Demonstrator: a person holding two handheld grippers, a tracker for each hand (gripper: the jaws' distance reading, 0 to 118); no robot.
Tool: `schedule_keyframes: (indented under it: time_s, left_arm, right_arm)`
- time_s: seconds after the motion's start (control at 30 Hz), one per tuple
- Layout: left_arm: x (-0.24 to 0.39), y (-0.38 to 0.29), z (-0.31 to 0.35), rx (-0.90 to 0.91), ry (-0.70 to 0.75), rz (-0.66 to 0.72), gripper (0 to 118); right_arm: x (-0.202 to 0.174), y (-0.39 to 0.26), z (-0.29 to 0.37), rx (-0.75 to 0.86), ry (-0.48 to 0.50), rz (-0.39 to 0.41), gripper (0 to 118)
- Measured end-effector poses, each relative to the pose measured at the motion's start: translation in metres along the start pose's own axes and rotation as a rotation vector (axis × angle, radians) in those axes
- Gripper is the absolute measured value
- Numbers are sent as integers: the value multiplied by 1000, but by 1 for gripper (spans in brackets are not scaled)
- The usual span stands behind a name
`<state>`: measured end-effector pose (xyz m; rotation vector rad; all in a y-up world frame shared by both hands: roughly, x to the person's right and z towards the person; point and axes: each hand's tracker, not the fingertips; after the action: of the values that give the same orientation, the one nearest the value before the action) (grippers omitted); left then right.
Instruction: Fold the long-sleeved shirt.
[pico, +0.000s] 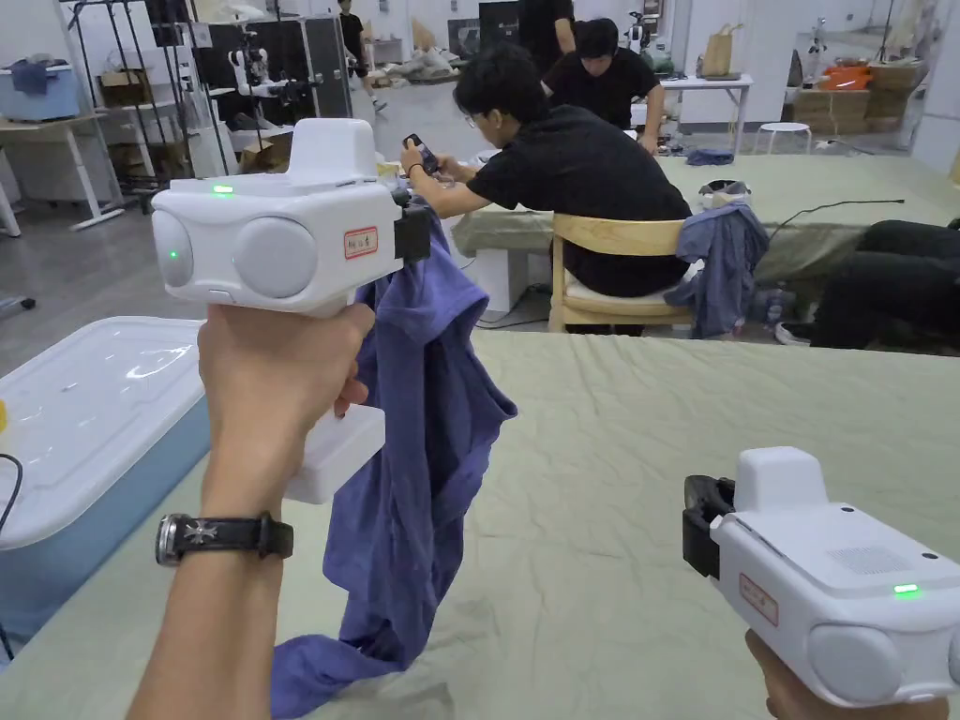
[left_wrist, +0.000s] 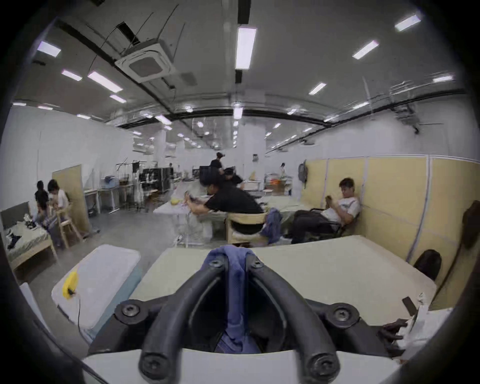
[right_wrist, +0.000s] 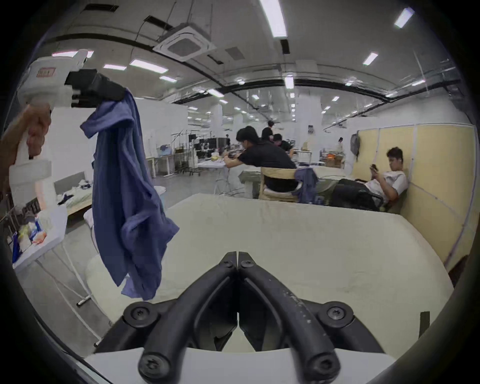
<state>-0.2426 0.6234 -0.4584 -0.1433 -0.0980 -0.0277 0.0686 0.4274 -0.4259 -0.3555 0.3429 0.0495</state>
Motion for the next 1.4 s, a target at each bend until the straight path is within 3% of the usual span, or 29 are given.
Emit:
schedule_keyframes:
  time_s: [0.53, 0.73, 1.0, 1.3, 1.37, 1.4]
  left_arm:
    - [172, 5, -86, -33, -332, -69, 10]
    - [227, -71, -153, -228, -418, -73, 10]
    - [297, -221, -232, -553, -529, -77, 10]
    - [363, -328, -247, -794, -609, -139, 11]
    - [374, -337, -248, -790, -586, -178, 24]
    - [377, -342, -253, -769, -563, -218, 42]
  right_arm:
    - [110, -22, 43, 35, -210, -133, 1]
    - [150, -46, 44, -3, -276, -177, 1]
    - [191, -89, 23, -95, -332, -248, 1]
    - [217, -121, 9, -175, -360, -289, 1]
    - [221, -124, 10, -185, -369, -295, 1]
    - [222, -125, 10, -189, -372, -296, 1]
